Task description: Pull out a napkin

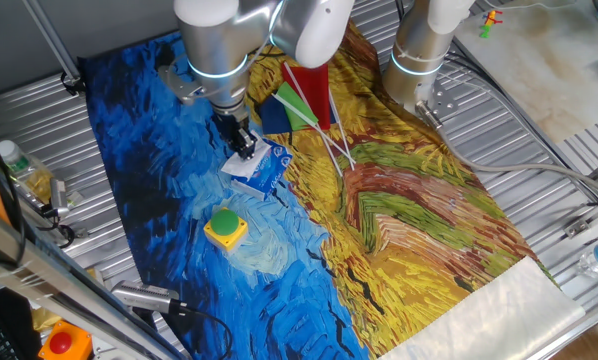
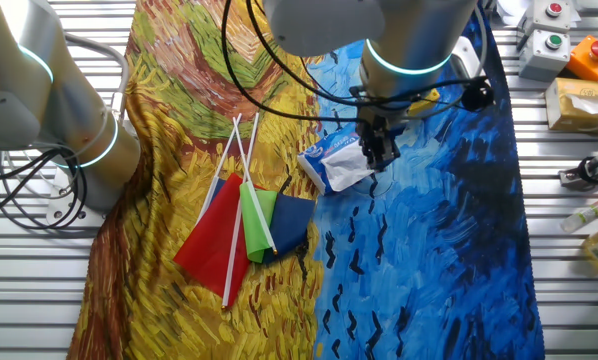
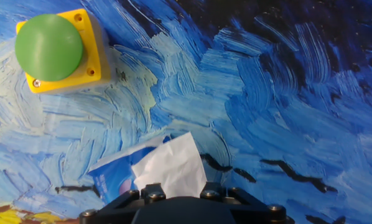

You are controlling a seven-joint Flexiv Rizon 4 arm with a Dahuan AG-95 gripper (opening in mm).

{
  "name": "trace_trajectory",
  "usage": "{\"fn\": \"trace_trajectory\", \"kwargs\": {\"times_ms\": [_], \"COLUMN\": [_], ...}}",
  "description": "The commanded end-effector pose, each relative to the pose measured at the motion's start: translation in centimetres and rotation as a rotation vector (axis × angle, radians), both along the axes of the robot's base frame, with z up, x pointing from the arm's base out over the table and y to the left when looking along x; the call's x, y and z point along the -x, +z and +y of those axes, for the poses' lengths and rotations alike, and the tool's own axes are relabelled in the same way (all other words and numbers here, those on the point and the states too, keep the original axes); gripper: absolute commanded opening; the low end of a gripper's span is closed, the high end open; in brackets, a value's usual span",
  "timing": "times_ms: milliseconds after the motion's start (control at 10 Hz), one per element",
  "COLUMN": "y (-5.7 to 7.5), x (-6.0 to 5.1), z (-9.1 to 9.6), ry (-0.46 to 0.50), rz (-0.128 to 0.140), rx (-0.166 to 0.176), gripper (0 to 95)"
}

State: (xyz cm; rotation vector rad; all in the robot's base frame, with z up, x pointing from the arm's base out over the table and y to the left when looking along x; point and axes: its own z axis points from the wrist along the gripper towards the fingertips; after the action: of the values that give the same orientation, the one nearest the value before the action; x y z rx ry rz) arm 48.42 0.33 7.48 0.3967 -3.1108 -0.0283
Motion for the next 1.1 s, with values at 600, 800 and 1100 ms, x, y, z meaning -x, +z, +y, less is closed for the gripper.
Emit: {"fn": "trace_trajectory", "kwargs": {"times_ms": [600, 800, 1100], "y": [-1.3, -1.7, -1.7], "x": [-0.2, -0.3, -0.2], "z": [0.1, 0.2, 0.2], "ry": [0.016, 0.018, 0.023], "rz": [-0.007, -0.011, -0.013], "rx": [-0.006, -0.009, -0.01], "gripper": [38.0, 57.0, 57.0]}}
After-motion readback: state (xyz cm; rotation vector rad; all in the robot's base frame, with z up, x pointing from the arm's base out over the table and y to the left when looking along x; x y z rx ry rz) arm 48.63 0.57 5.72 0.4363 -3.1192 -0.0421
